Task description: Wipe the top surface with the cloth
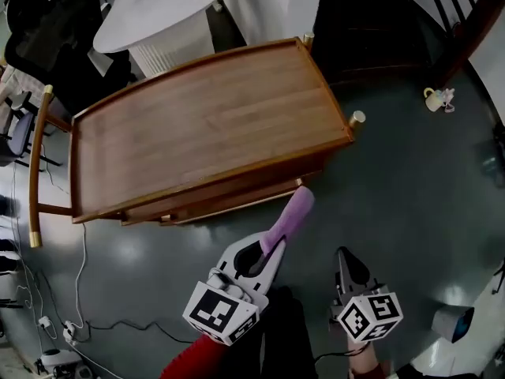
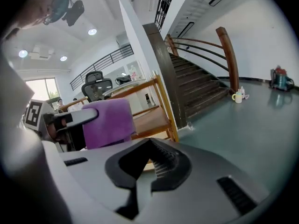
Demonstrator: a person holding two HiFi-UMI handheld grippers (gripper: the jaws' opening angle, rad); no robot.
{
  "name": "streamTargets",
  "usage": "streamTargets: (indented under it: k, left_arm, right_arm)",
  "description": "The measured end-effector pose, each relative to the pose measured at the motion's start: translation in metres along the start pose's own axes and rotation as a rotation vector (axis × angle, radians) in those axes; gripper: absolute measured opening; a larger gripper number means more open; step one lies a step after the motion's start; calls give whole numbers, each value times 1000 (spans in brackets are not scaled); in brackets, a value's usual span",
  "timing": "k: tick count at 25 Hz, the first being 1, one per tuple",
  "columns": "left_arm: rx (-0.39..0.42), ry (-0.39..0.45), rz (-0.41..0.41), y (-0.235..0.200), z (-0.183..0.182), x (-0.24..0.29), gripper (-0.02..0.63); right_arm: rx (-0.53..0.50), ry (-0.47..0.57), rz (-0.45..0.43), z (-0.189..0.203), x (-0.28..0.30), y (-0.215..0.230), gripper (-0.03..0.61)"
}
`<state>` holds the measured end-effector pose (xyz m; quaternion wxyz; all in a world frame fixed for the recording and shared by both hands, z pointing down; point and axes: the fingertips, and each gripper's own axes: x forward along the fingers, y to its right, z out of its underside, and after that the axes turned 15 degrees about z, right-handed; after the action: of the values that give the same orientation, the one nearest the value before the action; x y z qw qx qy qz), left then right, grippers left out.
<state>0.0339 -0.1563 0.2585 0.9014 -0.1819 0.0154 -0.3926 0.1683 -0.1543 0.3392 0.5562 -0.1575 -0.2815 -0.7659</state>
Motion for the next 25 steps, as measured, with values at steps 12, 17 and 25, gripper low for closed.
streamTargets:
  k: [12,17,25]
  left_arm:
    - [102,161,142,-60,49,84,48]
    - [147,154,128,-42,1,97,48]
    - [303,283,188,-12,-11,97,48]
  right_arm:
    - [-10,99,-43,68,158,33,3]
    - [-13,96,-55,27,140,26,3]
    - [7,231,-26,49,139,29,3]
